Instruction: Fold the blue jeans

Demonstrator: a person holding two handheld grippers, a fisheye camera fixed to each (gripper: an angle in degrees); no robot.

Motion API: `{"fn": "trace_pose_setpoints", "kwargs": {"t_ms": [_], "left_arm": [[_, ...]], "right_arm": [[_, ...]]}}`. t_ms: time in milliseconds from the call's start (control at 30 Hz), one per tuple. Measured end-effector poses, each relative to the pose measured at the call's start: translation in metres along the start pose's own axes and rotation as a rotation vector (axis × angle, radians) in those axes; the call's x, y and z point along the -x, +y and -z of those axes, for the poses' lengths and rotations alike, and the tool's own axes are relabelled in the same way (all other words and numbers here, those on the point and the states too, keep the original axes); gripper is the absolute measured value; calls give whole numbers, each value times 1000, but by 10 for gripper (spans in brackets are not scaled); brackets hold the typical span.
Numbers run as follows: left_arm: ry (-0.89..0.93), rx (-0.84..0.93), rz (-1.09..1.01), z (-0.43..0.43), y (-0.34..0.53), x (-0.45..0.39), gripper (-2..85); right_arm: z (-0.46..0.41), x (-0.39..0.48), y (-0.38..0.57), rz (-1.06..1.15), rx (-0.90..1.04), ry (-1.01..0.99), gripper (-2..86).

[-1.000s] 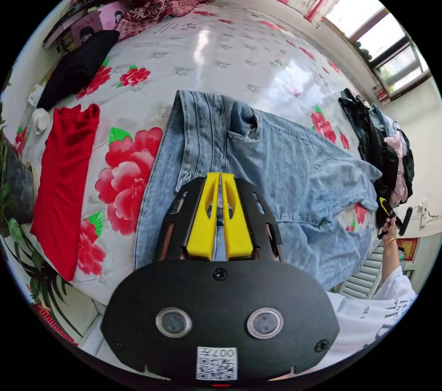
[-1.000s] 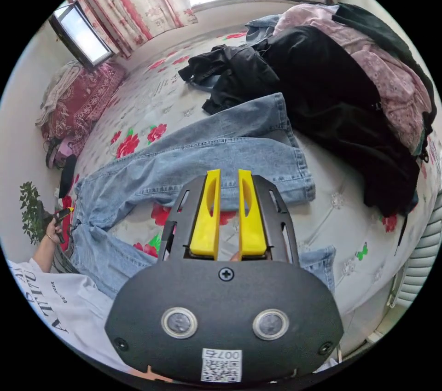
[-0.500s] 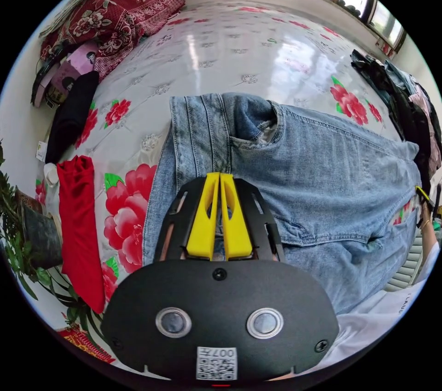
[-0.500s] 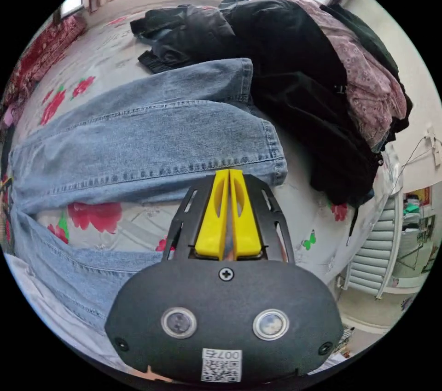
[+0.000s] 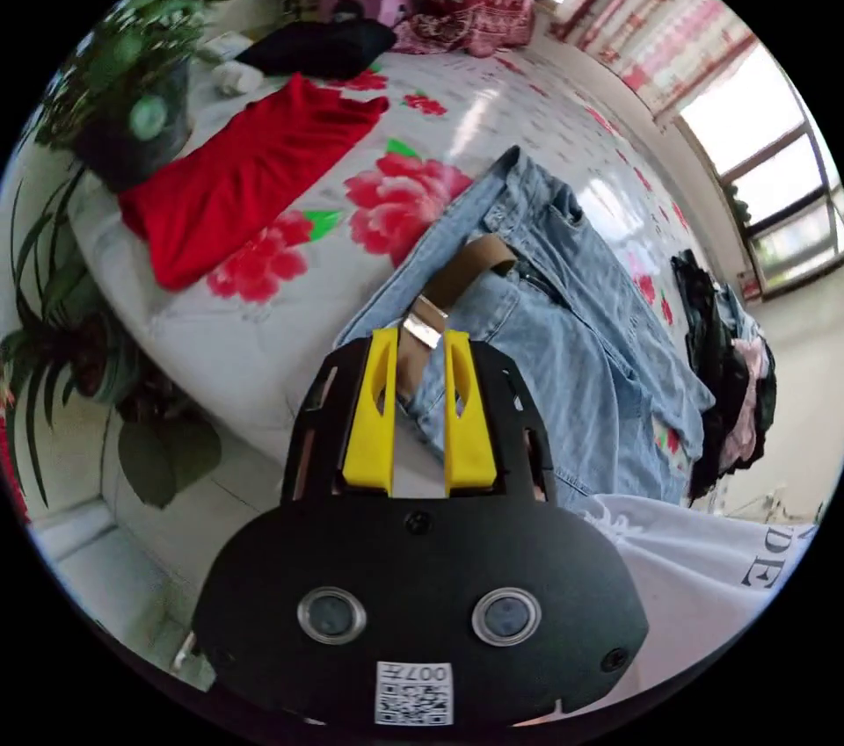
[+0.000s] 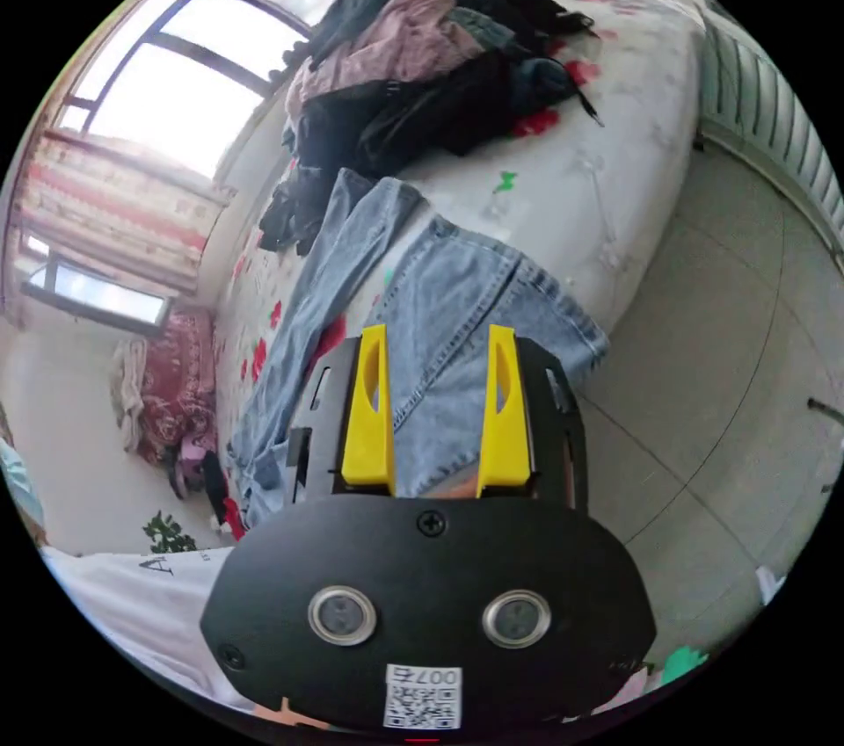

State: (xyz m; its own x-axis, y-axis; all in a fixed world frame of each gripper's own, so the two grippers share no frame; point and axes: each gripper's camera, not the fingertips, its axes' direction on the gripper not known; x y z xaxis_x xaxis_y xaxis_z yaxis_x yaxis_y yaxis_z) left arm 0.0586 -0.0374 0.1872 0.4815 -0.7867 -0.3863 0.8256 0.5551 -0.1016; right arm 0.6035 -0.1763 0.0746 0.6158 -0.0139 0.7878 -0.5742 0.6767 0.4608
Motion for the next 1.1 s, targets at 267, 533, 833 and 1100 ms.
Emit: {"fn": "trace_pose_setpoints", "kwargs": {"t_ms": [267,533,833,1100], "left_arm": [[192,88,149,-1,37,87,121],[452,83,123,-17,22,117,53],[899,-85,-22,28,4,138,51],[946,-184,-88,70,-14,123,50]], "right_arm": [[-4,-84,41,-234,89,-168,121],[8,-70,31,-195,131,-11,59],[60,-66,32,-139,-10,-356,-1],[139,7,28,123,-291,-665,-2]]}}
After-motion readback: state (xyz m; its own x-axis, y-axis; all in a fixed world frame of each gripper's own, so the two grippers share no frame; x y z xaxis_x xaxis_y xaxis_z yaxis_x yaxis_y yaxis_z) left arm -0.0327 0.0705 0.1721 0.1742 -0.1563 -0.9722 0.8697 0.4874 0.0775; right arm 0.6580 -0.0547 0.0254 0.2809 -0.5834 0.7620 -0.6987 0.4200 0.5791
